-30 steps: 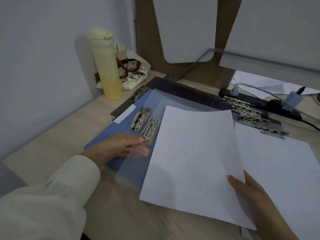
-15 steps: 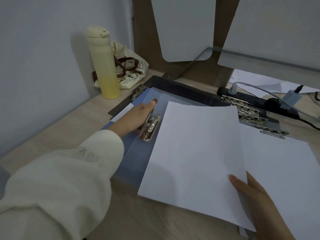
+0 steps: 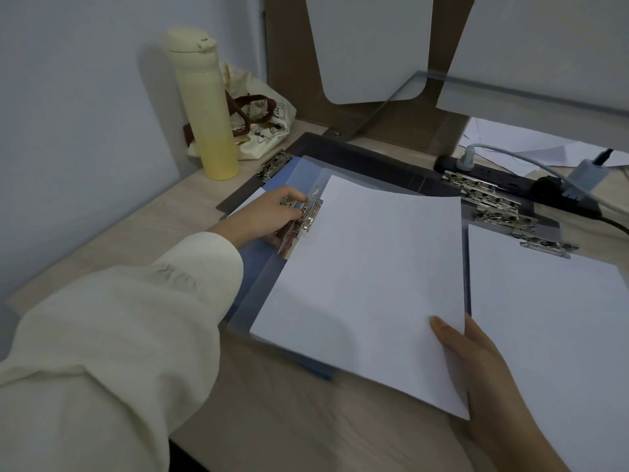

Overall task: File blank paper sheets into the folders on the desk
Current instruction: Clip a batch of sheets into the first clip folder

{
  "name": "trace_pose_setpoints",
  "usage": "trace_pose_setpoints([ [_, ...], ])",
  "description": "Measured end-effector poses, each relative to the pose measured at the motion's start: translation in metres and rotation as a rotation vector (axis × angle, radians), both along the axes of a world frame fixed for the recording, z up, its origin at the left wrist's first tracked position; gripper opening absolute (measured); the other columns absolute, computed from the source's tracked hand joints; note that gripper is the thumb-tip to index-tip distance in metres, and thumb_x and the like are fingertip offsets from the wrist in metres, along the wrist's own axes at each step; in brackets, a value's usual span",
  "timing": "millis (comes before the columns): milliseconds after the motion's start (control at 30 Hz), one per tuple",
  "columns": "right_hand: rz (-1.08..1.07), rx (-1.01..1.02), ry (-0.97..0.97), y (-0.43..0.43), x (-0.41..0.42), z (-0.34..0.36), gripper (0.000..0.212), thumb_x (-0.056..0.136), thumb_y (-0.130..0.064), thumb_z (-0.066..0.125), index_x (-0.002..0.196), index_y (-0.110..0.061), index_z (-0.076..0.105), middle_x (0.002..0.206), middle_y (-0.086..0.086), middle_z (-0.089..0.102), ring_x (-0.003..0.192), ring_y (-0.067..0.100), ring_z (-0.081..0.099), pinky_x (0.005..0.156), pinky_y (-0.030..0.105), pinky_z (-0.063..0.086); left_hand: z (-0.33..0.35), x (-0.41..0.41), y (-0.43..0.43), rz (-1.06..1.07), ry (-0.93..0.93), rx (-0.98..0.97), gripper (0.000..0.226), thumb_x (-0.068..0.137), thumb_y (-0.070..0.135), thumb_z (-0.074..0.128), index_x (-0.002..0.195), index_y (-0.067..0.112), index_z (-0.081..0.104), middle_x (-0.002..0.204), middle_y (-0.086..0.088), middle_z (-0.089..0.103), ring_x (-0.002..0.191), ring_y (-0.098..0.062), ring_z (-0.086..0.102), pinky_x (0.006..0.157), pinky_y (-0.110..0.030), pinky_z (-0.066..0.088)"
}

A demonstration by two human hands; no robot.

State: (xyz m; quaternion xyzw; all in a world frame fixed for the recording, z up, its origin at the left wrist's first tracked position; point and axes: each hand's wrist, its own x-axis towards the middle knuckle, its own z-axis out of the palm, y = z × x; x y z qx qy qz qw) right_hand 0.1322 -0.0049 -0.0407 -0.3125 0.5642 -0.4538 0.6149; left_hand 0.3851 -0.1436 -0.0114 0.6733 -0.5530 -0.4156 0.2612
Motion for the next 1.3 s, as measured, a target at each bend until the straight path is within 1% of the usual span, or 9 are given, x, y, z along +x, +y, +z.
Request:
trace_pose_setpoints([
  [233,-0.012,0.027,-0.032,-0.004,0.001,0.003,0.021,0.090,-0.018,0.053,0.106,-0.022,0.065,0.091,-0.004,0.076,0.074,0.014,0.072,0.066,0.030,0.050,-0.002,0.001,0.002,0.009,0.033,0.030,0.029,0.097,0.016,0.043,0.125,0.022,0.049,0.088,0.001,0.054,0.072,-0.010,0.056,0.040,-0.015,0.050],
  [367,0.013,0.044,-0.094,-0.005,-0.002,0.006,0.020,0.089,-0.018,0.052,0.104,-0.020,0.065,0.090,-0.003,0.076,0.073,0.013,0.073,0.054,0.024,0.055,0.000,0.001,0.002,-0.003,0.018,0.027,0.029,0.098,0.017,0.044,0.125,0.023,0.049,0.090,0.002,0.053,0.073,-0.009,0.056,0.041,-0.016,0.049],
  [467,0.014,0.038,-0.086,-0.005,-0.003,0.006,0.021,0.089,-0.019,0.051,0.105,-0.022,0.065,0.090,-0.003,0.076,0.072,0.013,0.072,0.059,0.027,0.054,0.001,0.002,0.002,-0.015,0.010,0.023,0.029,0.098,0.018,0.043,0.125,0.024,0.048,0.098,0.000,0.053,0.075,-0.008,0.055,0.043,-0.016,0.049],
  [533,0.001,0.029,-0.064,-0.005,-0.003,0.005,0.022,0.090,-0.019,0.051,0.107,-0.022,0.064,0.090,-0.003,0.076,0.072,0.014,0.072,0.063,0.029,0.050,0.000,0.002,0.002,-0.011,0.029,0.025,0.029,0.098,0.017,0.043,0.125,0.023,0.049,0.092,0.001,0.054,0.072,-0.008,0.055,0.041,-0.016,0.049],
  [633,-0.015,0.011,-0.022,-0.005,0.000,0.003,0.023,0.092,-0.017,0.050,0.110,-0.024,0.062,0.092,-0.002,0.074,0.073,0.016,0.071,0.059,0.030,0.051,0.000,0.003,0.001,-0.008,0.073,0.027,0.032,0.097,0.014,0.043,0.127,0.021,0.049,0.083,0.000,0.055,0.067,-0.011,0.054,0.039,-0.015,0.048],
  [800,0.021,0.011,-0.051,-0.005,0.005,0.002,0.021,0.092,-0.017,0.051,0.106,-0.028,0.062,0.094,-0.007,0.075,0.078,0.012,0.072,0.067,0.028,0.049,0.000,0.003,0.001,-0.021,0.077,0.036,0.035,0.097,0.013,0.042,0.131,0.023,0.047,0.085,0.001,0.055,0.071,-0.011,0.055,0.042,-0.015,0.050],
  [1067,0.055,0.039,-0.043,-0.004,0.006,0.002,0.020,0.091,-0.019,0.052,0.107,-0.024,0.063,0.088,-0.005,0.075,0.070,0.011,0.072,0.058,0.025,0.050,-0.001,0.005,0.005,-0.033,0.114,0.049,0.032,0.097,0.012,0.042,0.126,0.024,0.049,0.086,-0.003,0.060,0.071,-0.014,0.058,0.043,-0.018,0.050],
  [1167,0.065,0.040,-0.035,-0.004,0.006,0.002,0.018,0.091,-0.019,0.052,0.105,-0.024,0.063,0.083,-0.007,0.076,0.067,0.009,0.071,0.059,0.026,0.050,-0.002,0.008,0.008,-0.035,0.185,0.052,0.028,0.098,0.014,0.042,0.121,0.025,0.050,0.087,-0.003,0.061,0.071,-0.015,0.061,0.048,-0.022,0.052],
  [1300,0.069,0.039,-0.044,-0.005,0.005,0.002,0.019,0.092,-0.019,0.052,0.104,-0.027,0.062,0.087,-0.006,0.075,0.071,0.011,0.072,0.063,0.028,0.049,-0.003,0.011,0.012,0.016,0.349,0.090,0.025,0.098,0.034,0.037,0.110,0.019,0.052,0.098,-0.004,0.059,0.080,-0.018,0.063,0.062,-0.033,0.056],
])
